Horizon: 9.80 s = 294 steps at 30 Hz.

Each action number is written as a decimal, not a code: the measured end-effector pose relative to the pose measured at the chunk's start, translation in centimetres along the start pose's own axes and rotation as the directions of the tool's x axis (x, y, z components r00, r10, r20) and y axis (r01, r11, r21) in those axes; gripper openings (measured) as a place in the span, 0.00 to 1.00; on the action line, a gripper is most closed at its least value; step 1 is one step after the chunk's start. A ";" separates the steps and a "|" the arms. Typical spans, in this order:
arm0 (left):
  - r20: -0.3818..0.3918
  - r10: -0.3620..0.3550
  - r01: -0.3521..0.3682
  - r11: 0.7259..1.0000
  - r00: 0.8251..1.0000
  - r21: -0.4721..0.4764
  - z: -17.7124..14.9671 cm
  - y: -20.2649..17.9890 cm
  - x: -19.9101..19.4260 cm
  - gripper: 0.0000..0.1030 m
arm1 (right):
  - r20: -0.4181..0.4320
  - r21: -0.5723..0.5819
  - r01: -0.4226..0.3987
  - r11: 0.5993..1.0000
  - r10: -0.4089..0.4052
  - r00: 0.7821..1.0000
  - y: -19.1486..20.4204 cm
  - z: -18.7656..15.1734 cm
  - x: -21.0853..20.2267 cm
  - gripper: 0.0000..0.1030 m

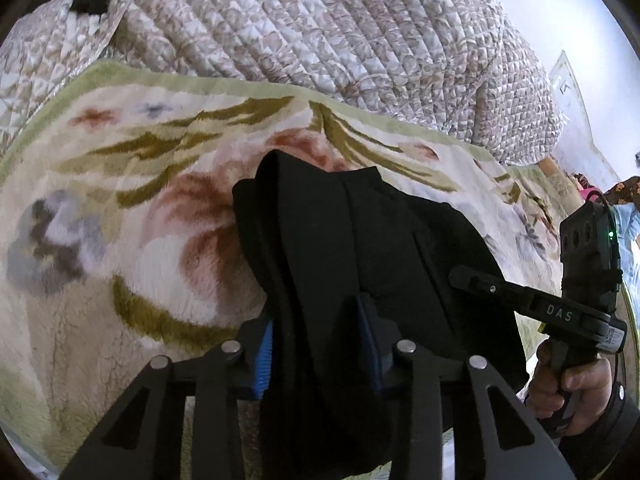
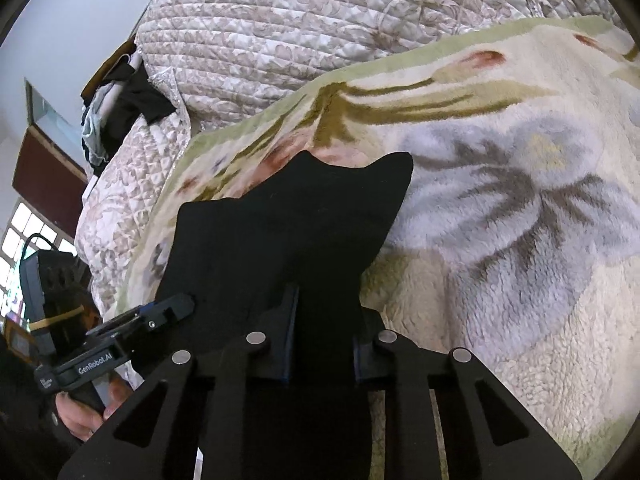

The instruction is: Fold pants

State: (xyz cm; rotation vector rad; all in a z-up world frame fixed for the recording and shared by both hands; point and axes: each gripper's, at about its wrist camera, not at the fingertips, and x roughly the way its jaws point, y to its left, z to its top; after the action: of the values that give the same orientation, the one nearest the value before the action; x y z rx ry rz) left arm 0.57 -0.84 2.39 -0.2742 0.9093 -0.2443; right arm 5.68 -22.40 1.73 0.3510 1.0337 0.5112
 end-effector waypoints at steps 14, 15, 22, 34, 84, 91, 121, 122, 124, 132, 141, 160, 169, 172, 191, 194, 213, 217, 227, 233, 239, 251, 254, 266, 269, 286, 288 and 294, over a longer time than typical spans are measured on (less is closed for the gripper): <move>0.050 -0.051 0.050 0.999 0.997 0.016 1.7 -0.6 -2.5 0.23 | 0.050 -0.073 -0.057 0.996 0.061 0.997 3.3 0.9 -2.1 0.16; 0.053 -0.052 0.051 0.999 0.997 0.016 2.1 -0.4 -2.7 0.23 | 0.048 -0.075 -0.058 0.995 0.062 0.997 3.6 1.2 -2.0 0.16; 0.082 -0.009 0.006 0.999 0.997 0.033 5.5 1.0 -3.3 0.23 | 0.053 -0.124 -0.086 0.989 0.093 0.994 5.9 4.4 -0.7 0.16; 0.123 0.052 -0.053 0.999 0.991 0.001 12.2 6.2 -0.8 0.23 | 0.028 -0.157 -0.088 0.984 0.093 0.995 8.4 11.5 5.2 0.16; 0.045 0.230 -0.234 0.964 0.972 0.127 7.7 6.8 3.2 0.45 | 0.058 -0.251 0.166 0.954 -0.156 0.986 6.4 4.6 8.6 0.29; 0.075 0.233 -0.241 0.961 0.970 0.137 7.3 6.4 3.0 0.49 | 0.069 -0.189 0.167 0.968 -0.156 0.985 5.1 4.4 8.7 0.48; 0.069 0.310 -0.315 0.946 0.948 0.081 1.5 6.6 1.4 0.78 | 0.093 -0.330 0.253 0.910 -0.235 0.968 7.0 -1.5 7.1 0.56; 0.063 0.301 -0.305 0.950 0.952 0.073 1.6 6.8 1.4 0.78 | 0.095 -0.329 0.253 0.910 -0.235 0.967 7.0 -1.6 7.1 0.56; 0.057 0.291 -0.295 0.953 0.955 0.067 1.7 6.9 1.4 0.79 | 0.092 -0.332 0.253 0.909 -0.236 0.968 7.0 -1.4 7.2 0.57; 0.064 0.298 -0.303 0.949 0.952 0.085 1.6 6.6 1.6 0.83 | 0.097 -0.328 0.243 0.913 -0.223 0.970 7.0 -1.6 7.1 0.59; 0.063 0.304 -0.309 0.945 0.951 0.104 1.8 6.3 1.9 0.88 | 0.101 -0.338 0.248 0.908 -0.227 0.969 7.1 -1.7 7.2 0.60; 0.043 0.297 -0.300 0.949 0.954 0.095 2.1 6.5 1.8 0.90 | 0.104 -0.336 0.254 0.907 -0.232 0.967 7.1 -1.5 7.3 0.61; 0.041 0.291 -0.294 0.950 0.956 0.108 2.0 6.4 1.9 0.93 | 0.109 -0.347 0.266 0.899 -0.243 0.964 7.2 -1.6 7.3 0.61; 0.039 0.303 -0.305 0.945 0.952 0.114 2.1 6.3 2.0 0.93 | 0.108 -0.346 0.265 0.900 -0.243 0.964 7.3 -1.6 7.3 0.61; 0.030 0.309 -0.310 0.944 0.951 0.116 2.2 6.3 2.1 0.93 | 0.120 -0.370 0.305 0.878 -0.280 0.952 7.6 -1.7 7.5 0.63; 0.029 0.310 -0.311 0.943 0.950 0.117 2.1 6.3 2.1 0.93 | 0.120 -0.368 0.304 0.879 -0.279 0.953 7.6 -1.7 7.5 0.63; 0.033 0.314 -0.316 0.944 0.949 0.097 2.3 6.3 2.0 0.94 | 0.126 -0.364 0.317 0.876 -0.291 0.949 7.7 -1.8 7.6 0.66; 0.046 0.329 -0.332 0.939 0.943 0.084 2.1 6.2 2.0 0.94 | 0.126 -0.363 0.322 0.874 -0.296 0.947 7.6 -1.7 7.6 0.67; 0.053 0.341 -0.345 0.935 0.938 0.083 2.1 6.0 2.1 0.95 | 0.125 -0.361 0.319 0.876 -0.294 0.948 7.6 -1.7 7.6 0.67; 0.055 0.341 -0.345 0.935 0.938 0.084 2.1 6.0 2.1 0.95 | 0.124 -0.360 0.319 0.877 -0.293 0.948 7.6 -1.7 7.6 0.67; 0.055 0.342 -0.346 0.934 0.938 0.084 2.1 6.0 2.1 0.95 | 0.124 -0.360 0.319 0.877 -0.294 0.948 7.6 -1.7 7.6 0.67; 0.055 0.341 -0.345 0.935 0.938 0.083 2.1 6.1 2.1 0.96 | 0.125 -0.361 0.320 0.876 -0.294 0.947 7.6 -1.7 7.6 0.67; 0.056 0.342 -0.346 0.935 0.938 0.083 2.0 6.1 2.1 0.96 | 0.125 -0.361 0.320 0.876 -0.294 0.947 7.6 -1.7 7.6 0.67; 0.055 0.343 -0.346 0.934 0.938 0.083 2.0 6.0 2.1 0.96 | 0.125 -0.361 0.320 0.876 -0.295 0.947 7.6 -1.7 7.6 0.68; 0.056 0.343 -0.347 0.934 0.938 0.083 2.0 6.0 2.1 0.96 | 0.125 -0.360 0.320 0.876 -0.295 0.947 7.6 -1.8 7.6 0.68; 0.055 0.341 -0.345 0.935 0.938 0.083 2.1 6.0 2.1 0.96 | 0.125 -0.360 0.321 0.876 -0.295 0.947 7.6 -1.7 7.6 0.68; 0.056 0.342 -0.346 0.934 0.938 0.084 2.1 6.0 2.2 0.96 | 0.125 -0.360 0.320 0.876 -0.295 0.947 7.6 -1.7 7.6 0.68; 0.055 0.341 -0.345 0.935 0.938 0.083 2.1 6.0 2.2 0.96 | 0.125 -0.360 0.321 0.876 -0.295 0.947 7.6 -1.8 7.6 0.68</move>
State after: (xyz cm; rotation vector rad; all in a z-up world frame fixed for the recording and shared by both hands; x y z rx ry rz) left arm 4.06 4.33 0.00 -0.0318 0.8877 0.0440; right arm 5.48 -11.75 -0.73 -0.1397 0.8818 0.3939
